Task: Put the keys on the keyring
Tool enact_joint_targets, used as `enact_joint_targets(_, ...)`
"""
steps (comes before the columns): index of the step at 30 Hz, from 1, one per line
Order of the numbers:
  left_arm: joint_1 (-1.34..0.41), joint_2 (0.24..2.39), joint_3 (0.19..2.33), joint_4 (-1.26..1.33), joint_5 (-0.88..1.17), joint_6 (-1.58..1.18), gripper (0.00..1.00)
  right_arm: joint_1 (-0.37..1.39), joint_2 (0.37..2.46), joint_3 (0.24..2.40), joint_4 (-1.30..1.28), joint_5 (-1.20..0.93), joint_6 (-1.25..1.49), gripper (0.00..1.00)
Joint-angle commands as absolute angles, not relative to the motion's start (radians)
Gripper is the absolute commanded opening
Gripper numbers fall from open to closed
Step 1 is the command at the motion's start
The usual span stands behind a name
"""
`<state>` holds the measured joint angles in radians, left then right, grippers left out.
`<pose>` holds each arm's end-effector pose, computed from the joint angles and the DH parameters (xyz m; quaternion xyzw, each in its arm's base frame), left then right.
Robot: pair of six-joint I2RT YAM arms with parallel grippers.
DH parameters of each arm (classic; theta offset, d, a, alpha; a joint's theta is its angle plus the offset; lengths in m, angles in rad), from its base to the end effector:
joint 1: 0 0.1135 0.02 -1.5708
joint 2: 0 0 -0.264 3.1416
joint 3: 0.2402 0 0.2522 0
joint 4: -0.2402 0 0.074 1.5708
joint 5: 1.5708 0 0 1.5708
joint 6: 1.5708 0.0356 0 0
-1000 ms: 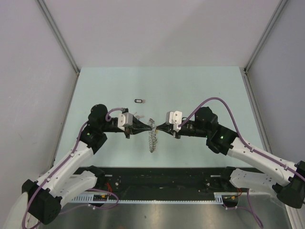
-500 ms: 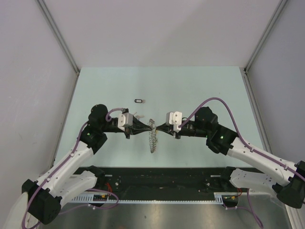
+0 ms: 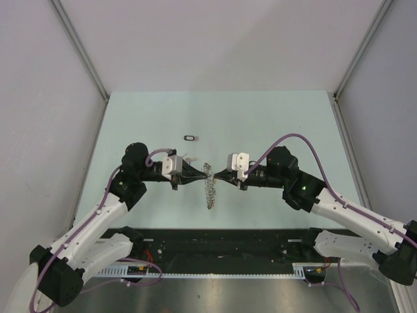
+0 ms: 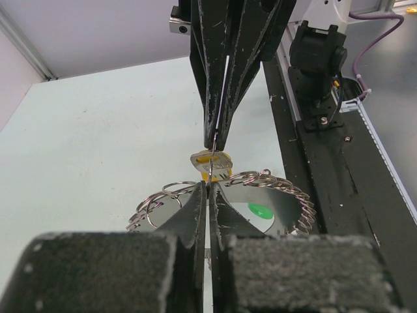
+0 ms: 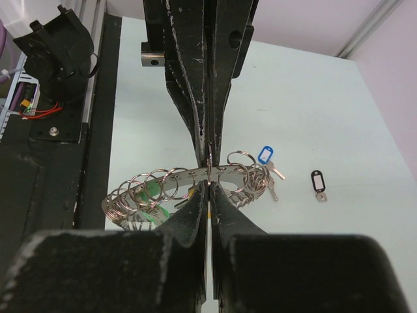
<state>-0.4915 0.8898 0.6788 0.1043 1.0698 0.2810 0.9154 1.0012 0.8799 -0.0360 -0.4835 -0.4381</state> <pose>0.1585 -0.1203 0.3163 0.5567 0.4644 -0.4375 0.5320 0.1284 0.1942 0.3492 -0.5836 0.4783 0.3259 0.5696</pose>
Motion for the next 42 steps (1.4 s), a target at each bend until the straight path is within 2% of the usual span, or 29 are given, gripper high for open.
enact_joint_targets(1, -0.495, 0.868, 0.696, 0.121, 1.066, 0.321, 0.0, 0.922, 0.977, 0.91, -0.026, -0.494, -0.428, 0.0)
enact_joint_targets(42, -0.5, 0.868, 0.695, 0.126, 1.081, 0.316, 0.0, 0.92, 1.005, 0.91, -0.011, -0.488, -0.403, 0.0)
